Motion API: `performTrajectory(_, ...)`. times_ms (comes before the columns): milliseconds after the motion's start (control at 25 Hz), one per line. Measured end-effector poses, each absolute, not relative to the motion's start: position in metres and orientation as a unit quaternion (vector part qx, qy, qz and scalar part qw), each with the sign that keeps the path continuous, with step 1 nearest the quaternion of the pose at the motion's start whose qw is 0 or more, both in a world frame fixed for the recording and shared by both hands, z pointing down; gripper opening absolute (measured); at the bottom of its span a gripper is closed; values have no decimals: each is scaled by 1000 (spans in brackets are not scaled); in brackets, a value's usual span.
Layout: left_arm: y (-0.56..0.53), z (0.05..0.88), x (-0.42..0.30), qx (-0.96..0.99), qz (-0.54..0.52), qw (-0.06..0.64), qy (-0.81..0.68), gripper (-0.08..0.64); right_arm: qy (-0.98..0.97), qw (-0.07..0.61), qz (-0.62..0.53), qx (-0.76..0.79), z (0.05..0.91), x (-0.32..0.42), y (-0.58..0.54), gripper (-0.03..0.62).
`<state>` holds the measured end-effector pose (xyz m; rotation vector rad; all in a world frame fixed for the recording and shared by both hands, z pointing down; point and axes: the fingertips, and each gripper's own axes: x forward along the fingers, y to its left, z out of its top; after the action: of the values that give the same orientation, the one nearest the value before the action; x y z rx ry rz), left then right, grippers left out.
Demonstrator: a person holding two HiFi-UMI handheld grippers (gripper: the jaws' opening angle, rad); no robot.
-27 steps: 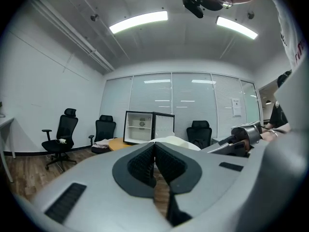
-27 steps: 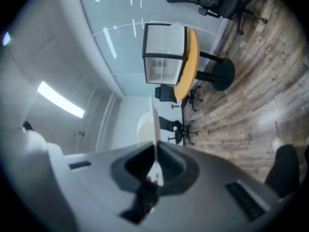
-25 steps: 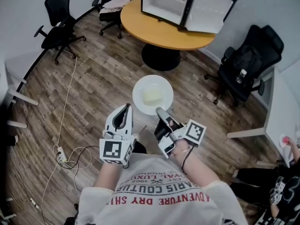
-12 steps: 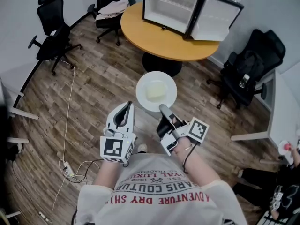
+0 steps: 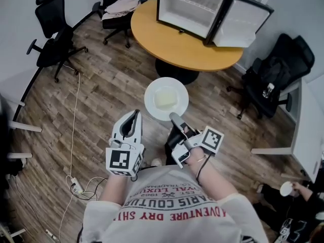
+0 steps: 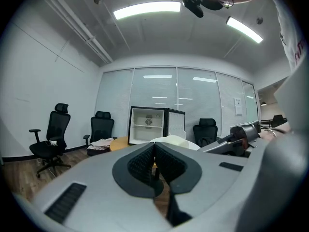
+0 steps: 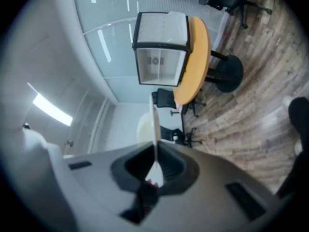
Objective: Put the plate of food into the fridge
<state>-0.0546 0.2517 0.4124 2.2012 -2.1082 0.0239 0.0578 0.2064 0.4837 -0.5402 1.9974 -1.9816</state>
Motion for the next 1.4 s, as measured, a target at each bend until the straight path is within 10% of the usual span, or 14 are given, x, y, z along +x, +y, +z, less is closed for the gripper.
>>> performTrajectory(1400,-143,412,-150,755,6,35,-654,29,677,190,-680,-206,484,-39,-169,38)
